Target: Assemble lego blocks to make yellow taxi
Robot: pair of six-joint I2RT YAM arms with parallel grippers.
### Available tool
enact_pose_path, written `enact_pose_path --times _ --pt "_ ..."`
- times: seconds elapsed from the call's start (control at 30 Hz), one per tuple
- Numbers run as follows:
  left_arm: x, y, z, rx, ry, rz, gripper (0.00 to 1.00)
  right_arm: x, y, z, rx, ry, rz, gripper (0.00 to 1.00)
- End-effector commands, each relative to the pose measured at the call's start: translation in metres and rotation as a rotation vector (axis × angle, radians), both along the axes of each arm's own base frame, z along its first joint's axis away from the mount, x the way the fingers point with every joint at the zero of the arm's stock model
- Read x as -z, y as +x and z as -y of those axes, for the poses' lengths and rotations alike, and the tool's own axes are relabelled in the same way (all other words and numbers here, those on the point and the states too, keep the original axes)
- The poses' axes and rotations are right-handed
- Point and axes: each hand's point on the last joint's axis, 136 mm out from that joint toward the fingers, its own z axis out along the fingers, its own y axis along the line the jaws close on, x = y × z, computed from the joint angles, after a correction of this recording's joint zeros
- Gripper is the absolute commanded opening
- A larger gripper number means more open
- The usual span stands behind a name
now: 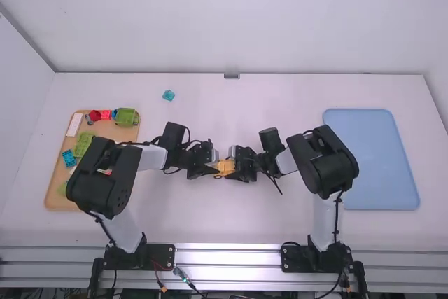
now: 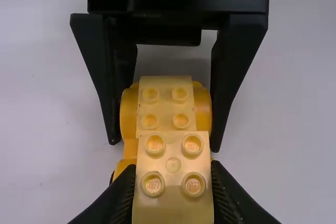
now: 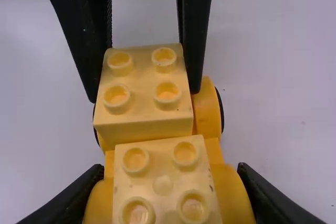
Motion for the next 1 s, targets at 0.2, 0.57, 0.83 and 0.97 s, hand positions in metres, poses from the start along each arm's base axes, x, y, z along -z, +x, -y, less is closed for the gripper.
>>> enact_pose_path --times 0.2,0.57,0.83,0.97 --pt "0.005 0.004 -0.003 -0.018 0.056 0.019 0.3 0.003 -0.002 -0.003 -0.013 -0.001 -0.005 0.34" --pt "0.007 0.005 -0.006 -0.027 0.069 0.015 0.47 0.003 -0.002 -0.003 -0.012 -0.001 -0.005 0.35" --pt "-0.015 0.003 0.009 0.035 -0.072 0.041 0.77 0.003 -0.001 -0.003 -0.011 -0.003 -0.005 0.36" --pt "-0.042 0.004 0.013 0.068 -0.158 0.07 0.77 0.003 -0.002 -0.003 -0.011 -0.005 -0.007 0.36"
